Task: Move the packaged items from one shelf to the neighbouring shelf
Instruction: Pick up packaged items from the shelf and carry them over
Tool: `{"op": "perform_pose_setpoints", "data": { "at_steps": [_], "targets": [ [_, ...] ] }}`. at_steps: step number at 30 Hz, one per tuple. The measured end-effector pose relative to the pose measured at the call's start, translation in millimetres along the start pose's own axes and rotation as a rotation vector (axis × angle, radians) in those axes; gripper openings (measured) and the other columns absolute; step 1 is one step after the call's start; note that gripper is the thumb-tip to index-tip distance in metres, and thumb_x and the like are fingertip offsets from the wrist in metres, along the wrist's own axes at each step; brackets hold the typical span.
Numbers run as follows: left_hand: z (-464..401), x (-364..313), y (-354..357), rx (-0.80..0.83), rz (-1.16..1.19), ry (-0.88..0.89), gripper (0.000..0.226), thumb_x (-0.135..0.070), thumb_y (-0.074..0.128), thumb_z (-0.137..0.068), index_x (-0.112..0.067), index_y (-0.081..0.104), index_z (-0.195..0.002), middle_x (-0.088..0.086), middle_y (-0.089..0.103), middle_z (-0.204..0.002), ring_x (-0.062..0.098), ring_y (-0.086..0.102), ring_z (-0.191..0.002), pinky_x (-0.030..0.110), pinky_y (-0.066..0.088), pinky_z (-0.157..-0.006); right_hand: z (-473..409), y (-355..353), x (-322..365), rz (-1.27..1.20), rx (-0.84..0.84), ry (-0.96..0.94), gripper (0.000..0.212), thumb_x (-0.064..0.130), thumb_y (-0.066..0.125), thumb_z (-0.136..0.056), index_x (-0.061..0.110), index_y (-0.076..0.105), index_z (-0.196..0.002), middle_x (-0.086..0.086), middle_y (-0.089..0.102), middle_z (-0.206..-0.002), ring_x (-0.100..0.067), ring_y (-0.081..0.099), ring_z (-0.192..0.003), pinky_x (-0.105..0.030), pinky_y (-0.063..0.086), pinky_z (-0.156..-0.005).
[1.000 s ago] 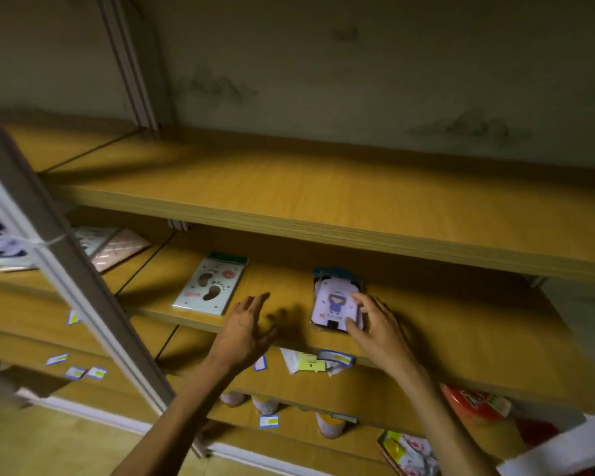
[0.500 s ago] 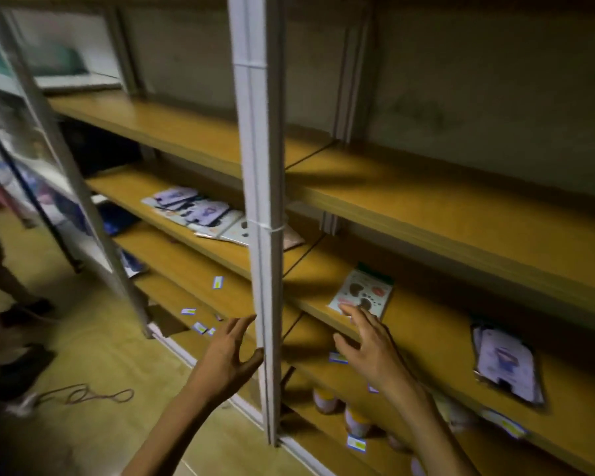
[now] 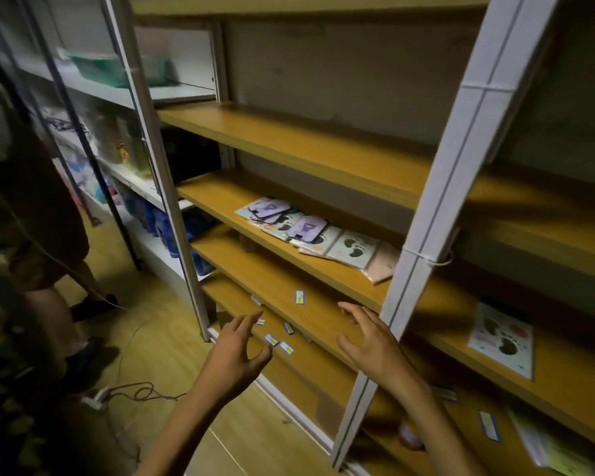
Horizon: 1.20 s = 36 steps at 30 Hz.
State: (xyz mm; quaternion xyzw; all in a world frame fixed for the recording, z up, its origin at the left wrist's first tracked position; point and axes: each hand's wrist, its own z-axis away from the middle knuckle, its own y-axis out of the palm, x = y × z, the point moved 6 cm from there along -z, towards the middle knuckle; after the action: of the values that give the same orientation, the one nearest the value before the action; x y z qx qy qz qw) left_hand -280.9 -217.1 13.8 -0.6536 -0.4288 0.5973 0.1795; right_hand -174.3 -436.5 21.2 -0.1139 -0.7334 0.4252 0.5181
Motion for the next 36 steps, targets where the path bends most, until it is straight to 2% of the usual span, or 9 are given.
{"op": "perform_pose_setpoints", "data": {
  "at_steps": [3, 6, 9, 11, 18, 22, 28, 33, 36],
  "targets": [
    [-27.7, 22.6, -7.2, 0.007, -0.001, 0.016, 0.064, -0.046, 0.06, -0.084, -0.024, 0.04, -0.142, -0.004, 0.051, -0.132, 0.004, 0.05, -0.104, 0.016, 0.039, -0.085, -28.8, 12.9, 5.1, 0.004, -0.011, 0.023, 0.049, 0.036, 0.056, -0.091, 0.038, 0.039, -0.137, 0.022, 0.04, -0.121, -0.003, 0.042, -0.119, -0.029, 0.038, -0.103],
    [-62.6, 46.5, -7.3, 0.015, -0.009, 0.029, 0.063, -0.041, 0.062, -0.087, -0.025, 0.038, -0.142, -0.006, 0.049, -0.134, 0.001, 0.049, -0.102, 0.007, 0.037, -0.081, -62.5, 25.3, 1.2, -0.008, -0.032, 0.066, 0.049, 0.036, 0.057, -0.091, 0.036, 0.04, -0.137, 0.018, 0.043, -0.125, -0.003, 0.043, -0.119, -0.026, 0.039, -0.099],
    [-109.2, 64.9, -5.0, 0.049, -0.004, 0.045, 0.066, -0.043, 0.063, -0.086, -0.028, 0.035, -0.144, -0.004, 0.048, -0.138, 0.008, 0.05, -0.117, 0.025, 0.047, -0.094, -100.6, 32.0, -7.1, -0.028, -0.08, 0.097, 0.05, 0.037, 0.058, -0.091, 0.036, 0.039, -0.137, 0.015, 0.044, -0.13, -0.007, 0.044, -0.123, -0.029, 0.041, -0.1],
    [-142.6, 71.8, -3.3, 0.081, -0.01, 0.061, 0.066, -0.043, 0.061, -0.086, -0.029, 0.033, -0.144, -0.003, 0.045, -0.141, 0.011, 0.048, -0.121, 0.032, 0.049, -0.097, -125.2, 32.3, -11.9, -0.03, -0.093, 0.135, 0.052, 0.036, 0.058, -0.092, 0.034, 0.037, -0.139, 0.01, 0.043, -0.135, -0.01, 0.042, -0.126, -0.033, 0.042, -0.102],
    [-246.6, 75.5, 15.2, 0.159, 0.001, 0.154, 0.067, -0.044, 0.062, -0.086, -0.028, 0.032, -0.144, -0.002, 0.044, -0.141, 0.014, 0.045, -0.124, 0.032, 0.046, -0.099, -191.2, 19.1, -32.9, 0.002, -0.203, 0.226, 0.048, 0.033, 0.058, -0.091, 0.033, 0.042, -0.137, 0.005, 0.047, -0.136, -0.016, 0.044, -0.126, -0.036, 0.04, -0.101],
    [-284.6, 76.1, 30.9, 0.239, 0.028, 0.201, 0.068, -0.046, 0.063, -0.085, -0.026, 0.035, -0.143, 0.001, 0.045, -0.14, 0.018, 0.047, -0.124, 0.036, 0.047, -0.097, -205.4, 13.2, -41.9, -0.001, -0.264, 0.284, 0.048, 0.033, 0.059, -0.09, 0.035, 0.042, -0.135, 0.006, 0.048, -0.135, -0.008, 0.046, -0.118, -0.025, 0.039, -0.092],
    [-341.4, 80.0, 50.8, 0.329, 0.048, 0.271, 0.075, -0.063, 0.05, -0.076, -0.022, 0.041, -0.139, 0.004, 0.049, -0.138, 0.02, 0.047, -0.126, 0.038, 0.047, -0.099, -222.3, 6.0, -52.2, 0.071, -0.353, 0.367, 0.047, 0.031, 0.058, -0.093, 0.027, 0.044, -0.137, 0.004, 0.051, -0.133, -0.012, 0.046, -0.122, -0.021, 0.037, -0.093],
    [-379.0, 79.9, 61.6, 0.374, 0.053, 0.321, 0.09, -0.07, 0.044, -0.067, -0.015, 0.043, -0.139, 0.008, 0.052, -0.131, 0.025, 0.052, -0.118, 0.035, 0.047, -0.091, -233.4, 10.9, -60.9, 0.071, -0.458, 0.448, 0.046, 0.027, 0.062, -0.09, 0.022, 0.048, -0.134, 0.002, 0.053, -0.129, -0.015, 0.05, -0.117, -0.029, 0.043, -0.095],
    [-395.0, 73.3, 71.0, 0.41, 0.026, 0.336, 0.088, -0.067, 0.057, -0.071, -0.016, 0.041, -0.141, 0.011, 0.052, -0.134, 0.028, 0.049, -0.121, 0.034, 0.043, -0.094, -235.8, 13.9, -64.9, 0.062, -0.524, 0.512, 0.046, 0.025, 0.063, -0.089, 0.021, 0.05, -0.133, 0.0, 0.054, -0.128, -0.017, 0.052, -0.116, -0.031, 0.045, -0.094]
  ]
}}
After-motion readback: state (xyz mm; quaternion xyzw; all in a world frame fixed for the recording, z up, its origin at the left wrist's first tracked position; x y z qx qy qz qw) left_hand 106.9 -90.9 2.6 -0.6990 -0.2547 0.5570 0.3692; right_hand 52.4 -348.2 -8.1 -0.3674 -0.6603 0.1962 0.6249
